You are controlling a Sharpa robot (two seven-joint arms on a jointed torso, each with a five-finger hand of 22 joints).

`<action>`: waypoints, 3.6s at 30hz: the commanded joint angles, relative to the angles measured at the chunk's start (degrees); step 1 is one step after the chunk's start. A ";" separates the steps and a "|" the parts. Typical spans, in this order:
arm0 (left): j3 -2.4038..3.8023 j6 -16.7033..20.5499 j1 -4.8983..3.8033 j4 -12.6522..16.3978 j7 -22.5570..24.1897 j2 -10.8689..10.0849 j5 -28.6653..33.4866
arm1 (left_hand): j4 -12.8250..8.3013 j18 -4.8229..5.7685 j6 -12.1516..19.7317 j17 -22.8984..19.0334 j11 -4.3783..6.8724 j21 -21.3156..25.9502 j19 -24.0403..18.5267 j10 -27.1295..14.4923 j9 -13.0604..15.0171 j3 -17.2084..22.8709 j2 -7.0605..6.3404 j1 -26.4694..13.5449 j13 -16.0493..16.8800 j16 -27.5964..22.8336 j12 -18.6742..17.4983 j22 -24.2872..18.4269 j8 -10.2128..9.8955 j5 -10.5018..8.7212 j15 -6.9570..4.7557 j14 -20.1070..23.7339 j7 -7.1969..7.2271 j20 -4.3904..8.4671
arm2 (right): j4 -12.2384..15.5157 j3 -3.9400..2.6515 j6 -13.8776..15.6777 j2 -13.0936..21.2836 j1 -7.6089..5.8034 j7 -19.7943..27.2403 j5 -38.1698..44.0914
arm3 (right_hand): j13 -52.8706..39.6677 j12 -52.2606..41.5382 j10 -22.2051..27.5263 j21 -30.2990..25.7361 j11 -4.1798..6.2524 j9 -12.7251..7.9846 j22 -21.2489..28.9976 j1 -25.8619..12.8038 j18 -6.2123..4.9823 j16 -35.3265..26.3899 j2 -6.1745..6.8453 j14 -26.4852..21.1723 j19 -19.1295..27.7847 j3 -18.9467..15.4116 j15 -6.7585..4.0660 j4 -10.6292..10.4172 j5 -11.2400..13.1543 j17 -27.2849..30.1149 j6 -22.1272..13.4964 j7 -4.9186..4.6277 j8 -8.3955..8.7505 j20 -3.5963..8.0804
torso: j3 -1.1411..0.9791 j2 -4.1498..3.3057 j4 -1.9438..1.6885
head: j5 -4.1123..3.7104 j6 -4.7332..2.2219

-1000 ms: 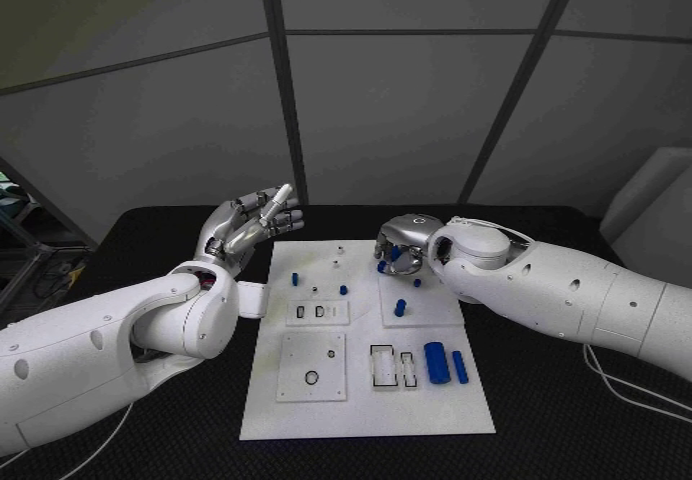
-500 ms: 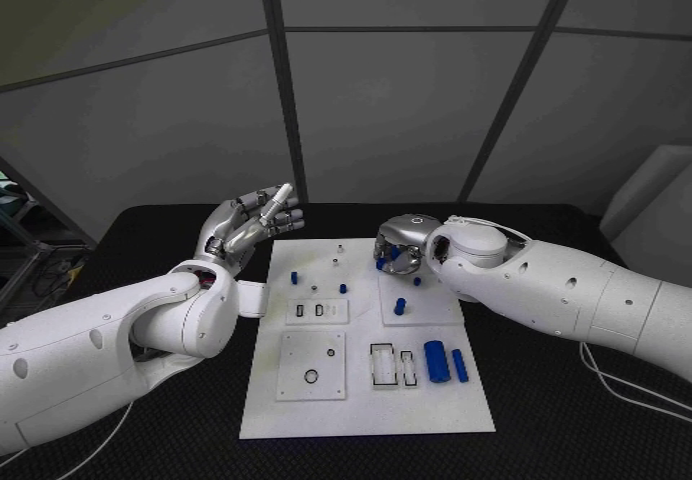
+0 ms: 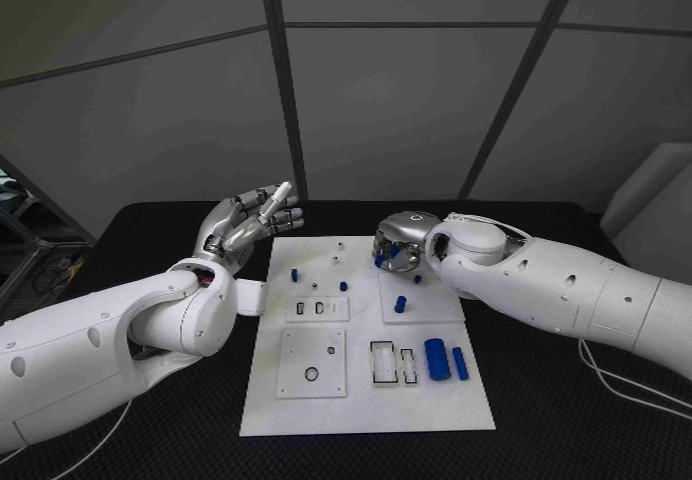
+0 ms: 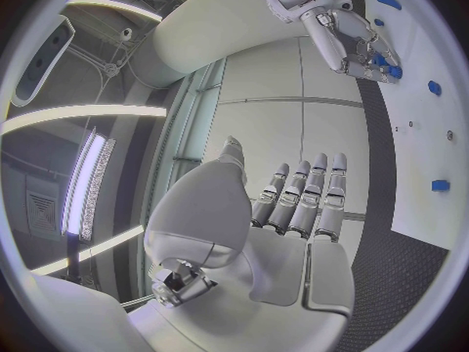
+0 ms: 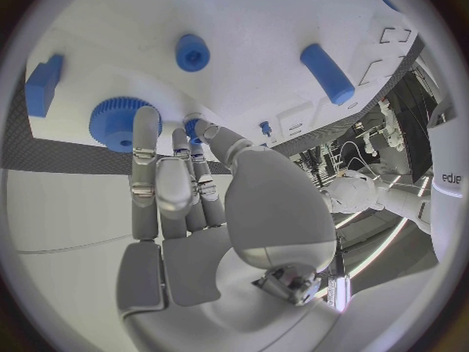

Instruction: Assemble the parts on the task board

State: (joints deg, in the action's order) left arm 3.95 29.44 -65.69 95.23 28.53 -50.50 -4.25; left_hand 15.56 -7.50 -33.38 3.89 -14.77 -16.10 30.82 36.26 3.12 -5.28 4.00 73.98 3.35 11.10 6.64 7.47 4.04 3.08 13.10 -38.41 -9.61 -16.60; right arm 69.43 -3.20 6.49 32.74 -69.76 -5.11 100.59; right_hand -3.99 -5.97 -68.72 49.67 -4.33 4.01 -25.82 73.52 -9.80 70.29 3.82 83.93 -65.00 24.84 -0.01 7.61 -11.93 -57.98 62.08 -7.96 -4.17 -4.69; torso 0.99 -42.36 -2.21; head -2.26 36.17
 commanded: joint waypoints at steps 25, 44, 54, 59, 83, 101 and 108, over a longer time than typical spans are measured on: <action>0.09 -2.40 -0.08 -0.88 -0.06 0.55 0.87 | -0.41 0.14 0.55 -0.14 -0.11 0.06 -0.13 -0.81 -0.11 0.11 0.67 0.59 -0.07 0.06 -0.42 -0.24 -0.32 0.24 0.22 0.36 -7.09 -0.05 | -4.90 -0.06 14.61 -6.64 -0.27 0.09 -2.39 | -0.26 0.59 -2.01 2.60 0.47 0.38 -2.18 0.01 -0.55 4.34 1.29 2.45 -0.52 0.81 -0.81 -1.94 -1.36 -5.37 2.16 0.22 -0.69 0.18 | 0.16 -0.28 -0.23 | 0.79 -1.35; 0.14 -2.32 -0.13 -0.86 -0.04 0.73 0.87 | -0.55 0.16 0.59 -0.14 -0.12 0.09 -0.17 -0.91 -0.12 0.19 0.79 0.76 -0.07 0.04 -0.45 -0.28 -0.35 0.24 0.23 0.42 -7.10 -0.05 | -9.87 -0.04 12.41 -10.81 -0.33 -0.14 -2.51 | -0.20 1.01 -1.76 2.64 0.26 0.31 -2.13 -0.52 -0.52 4.24 1.49 2.24 -0.25 0.78 -0.62 -2.67 -1.07 -4.96 1.87 0.04 -0.38 0.07 | 0.15 -0.43 -0.09 | 1.80 -2.00; 0.15 -2.33 -0.17 -0.70 -0.13 0.69 0.87 | -0.64 0.17 0.64 -0.14 -0.13 0.11 -0.19 -0.98 -0.12 0.22 0.82 0.87 -0.08 0.02 -0.48 -0.30 -0.38 0.23 0.25 0.46 -7.10 -0.05 | -11.10 -0.04 11.92 -11.82 -0.47 -0.36 -2.51 | -0.20 1.05 -1.75 2.64 0.25 0.30 -2.13 -0.56 -0.51 4.23 1.49 2.22 -0.21 0.79 -0.62 -2.75 -1.02 -4.93 1.86 0.02 -0.36 0.04 | 0.19 -0.58 -0.16 | 1.96 -1.90; 0.15 -2.22 -0.21 -0.60 -0.19 0.63 0.87 | -0.76 0.18 0.76 -0.14 -0.14 0.12 -0.22 -1.19 -0.14 0.25 0.86 0.99 -0.10 0.00 -0.54 -0.32 -0.42 0.24 0.26 0.51 -7.11 -0.05 | -11.84 -0.04 11.10 -12.53 -0.51 -0.46 -2.51 | -0.20 1.07 -1.75 2.63 0.24 0.30 -2.10 -0.60 -0.51 4.16 1.50 2.18 -0.17 0.79 -0.61 -2.82 -0.96 -4.79 1.85 0.00 -0.34 0.02 | 0.15 -0.67 -0.11 | 2.15 -1.64; 0.20 -2.13 -0.42 -0.37 -0.40 0.61 0.87 | -1.11 0.22 0.95 -0.15 -0.17 0.16 -0.27 -1.44 -0.16 0.32 0.88 1.35 -0.11 -0.07 -0.64 -0.38 -0.53 0.23 0.30 0.67 -7.13 -0.05 | -13.94 -0.04 9.41 -14.08 -0.53 -0.88 -2.51 | 0.31 2.44 1.54 1.95 -0.77 -0.27 -1.08 -1.26 -0.58 4.43 2.68 1.93 1.01 0.64 0.42 -3.71 -0.49 -4.97 -1.18 -1.22 0.67 -0.45 | 0.20 -0.86 -0.06 | 2.26 -0.72; 0.20 -2.49 -0.44 -0.33 -1.03 -0.20 0.87 | -1.26 0.26 1.38 -0.16 -0.22 0.19 -0.32 -1.94 -0.21 0.34 0.96 1.46 -0.16 -0.17 -0.81 -0.44 -0.67 0.23 0.35 0.87 -7.16 -0.05 | -3.32 -0.32 13.11 -4.96 -0.57 -3.07 -5.08 | 0.01 -0.24 12.02 1.42 -2.47 0.16 -0.62 1.70 -0.83 2.10 3.75 -0.29 3.07 -5.23 1.84 -4.35 0.16 -0.10 -9.97 -1.98 -0.17 -2.22 | 0.09 -0.64 0.72 | 2.34 -0.93; 0.19 -2.65 -0.42 -0.36 -1.15 -0.46 0.87 | -1.29 0.27 1.44 -0.17 -0.23 0.20 -0.34 -1.95 -0.22 0.33 0.97 1.48 -0.16 -0.20 -0.83 -0.45 -0.71 0.23 0.37 0.93 -7.15 -0.05 | 4.19 -4.10 10.33 5.01 -0.58 -4.77 -13.88 | -2.50 -7.43 -2.00 2.22 -0.18 0.57 -0.89 1.83 -0.94 3.67 3.70 0.94 2.28 -5.15 0.07 -5.26 0.17 -2.27 -5.82 -1.50 -1.52 -1.22 | -0.13 -0.38 1.34 | 1.99 -1.07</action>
State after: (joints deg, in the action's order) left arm 4.09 27.67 -66.02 94.81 27.24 -50.92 -3.19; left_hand 14.52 -7.49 -32.45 3.79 -14.97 -16.10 30.82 34.61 2.97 -4.89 4.84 74.82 3.26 11.10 6.20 7.10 3.61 3.08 13.51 -38.00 -9.73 -16.60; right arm 72.77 -7.11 17.85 36.88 -70.22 -8.18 92.73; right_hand -6.18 -12.72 -69.34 51.70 -4.84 4.57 -26.62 74.96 -9.81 73.51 7.24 84.00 -62.70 19.76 0.40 2.54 -12.03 -59.50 56.01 -9.66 -5.31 -6.19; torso 0.94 -42.88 -1.24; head -0.04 35.12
